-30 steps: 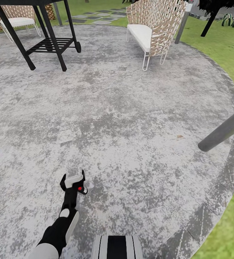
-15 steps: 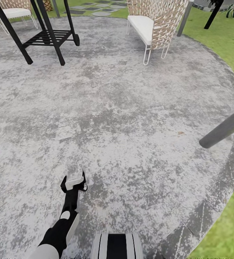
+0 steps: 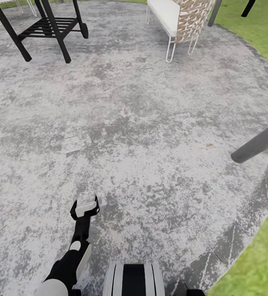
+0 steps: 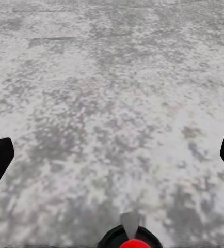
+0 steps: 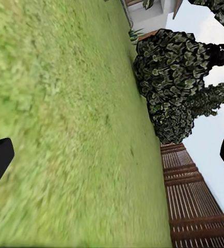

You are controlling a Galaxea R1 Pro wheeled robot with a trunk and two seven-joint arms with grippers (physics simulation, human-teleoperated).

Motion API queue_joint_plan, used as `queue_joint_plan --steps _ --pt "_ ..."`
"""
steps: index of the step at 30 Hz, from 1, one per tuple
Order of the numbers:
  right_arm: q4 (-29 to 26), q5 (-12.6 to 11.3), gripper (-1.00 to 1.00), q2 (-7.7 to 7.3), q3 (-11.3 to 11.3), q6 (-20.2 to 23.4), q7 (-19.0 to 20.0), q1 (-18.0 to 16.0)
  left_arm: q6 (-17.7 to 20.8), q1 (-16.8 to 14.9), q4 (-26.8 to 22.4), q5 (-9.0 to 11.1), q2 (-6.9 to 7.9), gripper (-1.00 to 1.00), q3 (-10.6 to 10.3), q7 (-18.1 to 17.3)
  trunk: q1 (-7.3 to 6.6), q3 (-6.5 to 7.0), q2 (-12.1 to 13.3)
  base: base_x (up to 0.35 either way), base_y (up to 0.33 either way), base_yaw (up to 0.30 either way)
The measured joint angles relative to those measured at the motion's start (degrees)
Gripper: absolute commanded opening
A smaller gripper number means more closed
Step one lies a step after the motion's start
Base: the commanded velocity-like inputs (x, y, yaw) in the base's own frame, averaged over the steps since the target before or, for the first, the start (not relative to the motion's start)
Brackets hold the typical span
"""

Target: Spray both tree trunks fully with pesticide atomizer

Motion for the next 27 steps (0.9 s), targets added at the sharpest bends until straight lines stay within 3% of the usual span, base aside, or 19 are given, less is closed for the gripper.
queue_joint_plan --steps 6,27 --pt "0.0 0.0 1.0 0.0 0.0 0.0 0.0 0.0 0.0 0.0 -0.2 0.0 -0.01 1.0 0.0 0.0 0.15 -1.33 -0.1 0.0 0.0 0.0" --pt "0.0 0.0 1.0 -0.09 0.0 -0.1 0.0 0.0 0.0 0.0 0.0 0.1 -0.01 1.0 0.0 0.0 0.23 -2.0 -0.1 0.0 0.0 0.0"
